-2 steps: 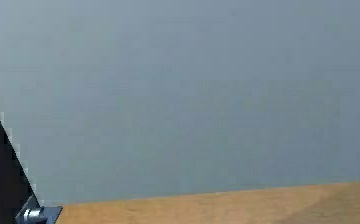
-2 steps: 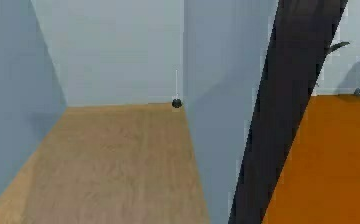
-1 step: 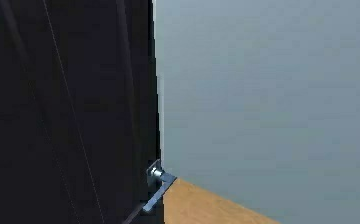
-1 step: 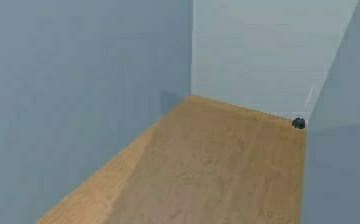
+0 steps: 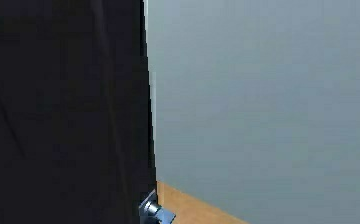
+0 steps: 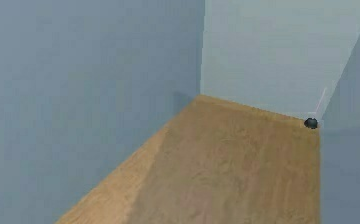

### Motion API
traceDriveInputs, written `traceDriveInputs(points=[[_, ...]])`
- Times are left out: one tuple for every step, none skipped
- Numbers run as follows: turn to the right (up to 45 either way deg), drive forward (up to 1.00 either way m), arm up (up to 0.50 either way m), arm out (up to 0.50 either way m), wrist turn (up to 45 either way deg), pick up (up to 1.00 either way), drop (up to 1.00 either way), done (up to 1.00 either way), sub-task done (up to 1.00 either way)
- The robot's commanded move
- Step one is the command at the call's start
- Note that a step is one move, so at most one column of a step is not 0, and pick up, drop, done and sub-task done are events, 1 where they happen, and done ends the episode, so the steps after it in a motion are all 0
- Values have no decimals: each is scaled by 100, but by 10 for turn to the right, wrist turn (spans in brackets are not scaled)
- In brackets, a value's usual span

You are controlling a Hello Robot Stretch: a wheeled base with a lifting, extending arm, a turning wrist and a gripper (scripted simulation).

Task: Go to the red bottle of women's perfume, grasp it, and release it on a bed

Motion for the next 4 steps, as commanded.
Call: traceDriveInputs(points=[[450,0,0,0,0,0,0,0,0],[150,0,0,0,0,0,0,0,0],[0,55,0,0,0,0,0,0,0],[-450,0,0,0,0,0,0,0,0]])
